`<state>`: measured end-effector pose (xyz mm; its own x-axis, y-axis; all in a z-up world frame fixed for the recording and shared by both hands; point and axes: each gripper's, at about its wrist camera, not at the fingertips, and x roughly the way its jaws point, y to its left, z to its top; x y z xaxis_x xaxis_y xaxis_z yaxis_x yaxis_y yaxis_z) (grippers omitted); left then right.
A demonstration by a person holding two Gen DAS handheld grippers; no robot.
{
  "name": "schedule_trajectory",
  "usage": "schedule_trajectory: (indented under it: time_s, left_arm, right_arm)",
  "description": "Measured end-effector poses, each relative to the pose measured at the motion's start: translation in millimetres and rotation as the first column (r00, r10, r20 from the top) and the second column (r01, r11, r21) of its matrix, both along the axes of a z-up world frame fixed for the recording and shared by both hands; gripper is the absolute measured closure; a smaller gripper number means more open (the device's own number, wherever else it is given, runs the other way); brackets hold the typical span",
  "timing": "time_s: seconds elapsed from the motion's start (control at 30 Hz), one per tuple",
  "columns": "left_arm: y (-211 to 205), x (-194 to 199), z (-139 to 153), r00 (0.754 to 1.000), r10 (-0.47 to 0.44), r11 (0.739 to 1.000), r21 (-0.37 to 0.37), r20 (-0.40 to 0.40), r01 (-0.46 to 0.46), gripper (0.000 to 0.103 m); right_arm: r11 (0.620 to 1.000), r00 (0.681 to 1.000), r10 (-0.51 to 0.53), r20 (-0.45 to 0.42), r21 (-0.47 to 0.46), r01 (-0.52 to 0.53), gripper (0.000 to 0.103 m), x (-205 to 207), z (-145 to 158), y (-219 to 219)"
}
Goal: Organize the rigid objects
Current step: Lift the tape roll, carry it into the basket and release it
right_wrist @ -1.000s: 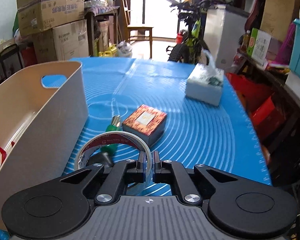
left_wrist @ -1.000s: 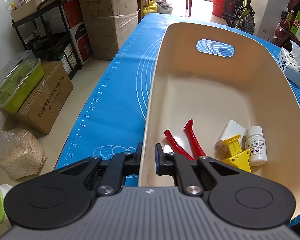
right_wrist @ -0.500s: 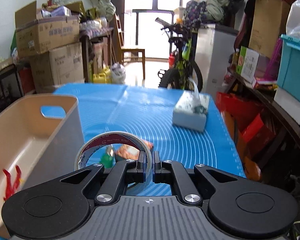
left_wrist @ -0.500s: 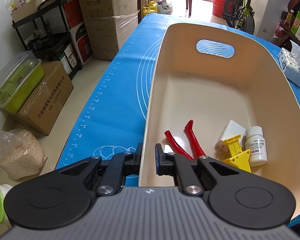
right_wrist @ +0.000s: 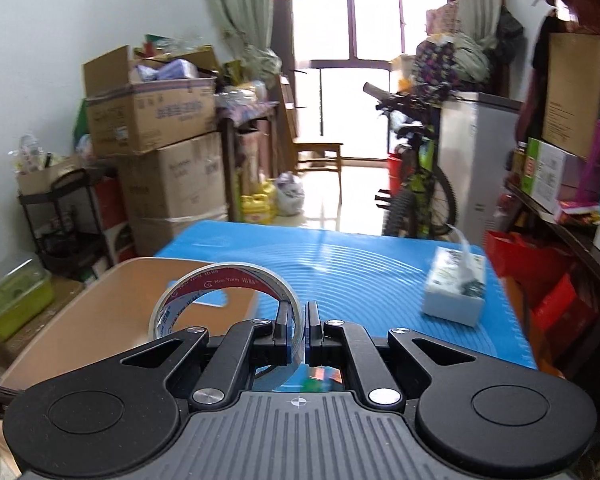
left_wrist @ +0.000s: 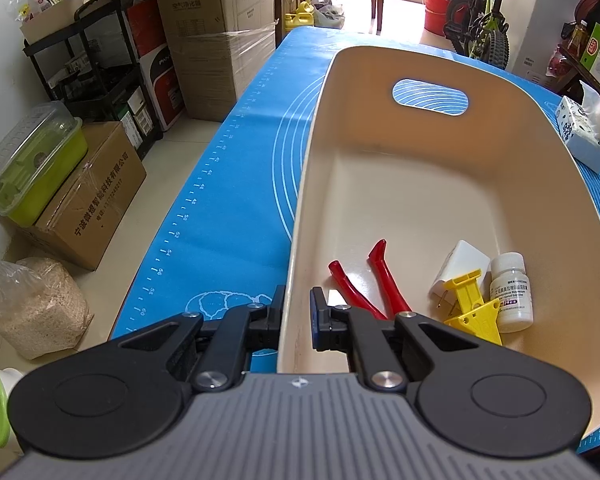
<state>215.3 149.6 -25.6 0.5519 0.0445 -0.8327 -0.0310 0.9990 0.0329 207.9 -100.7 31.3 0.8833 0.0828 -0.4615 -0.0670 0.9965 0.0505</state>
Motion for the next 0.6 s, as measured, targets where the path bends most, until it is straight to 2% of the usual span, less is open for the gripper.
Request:
schedule_trajectory:
  time_s: [0.17, 0.33, 0.6]
  left_arm:
    - [-0.6, -0.6, -0.4, 1.0, -0.001, 1.0, 0.0, 0.001, 0.001, 0.09]
    - [-0.6, -0.6, -0.4, 1.0, -0.002, 1.0, 0.001, 0.001, 0.002, 0.09]
    - [-1.0, -0.6, -0.6, 1.0, -0.001, 1.0, 0.002, 0.001, 0.001, 0.09]
  right_arm:
    - [0.996, 0.997, 0.081, -0.02, -0.023, -0.081, 0.087, 3.1, -6.7, 33.2]
    - [0.987, 0.986, 0.148, -0.079, -0.043, -0.152, 0.087, 4.5, -22.1, 60.4]
    - [0.962, 0.946, 0.251, -0.203, -0.054, -0.267, 0.086, 7.4, -44.3, 87.9]
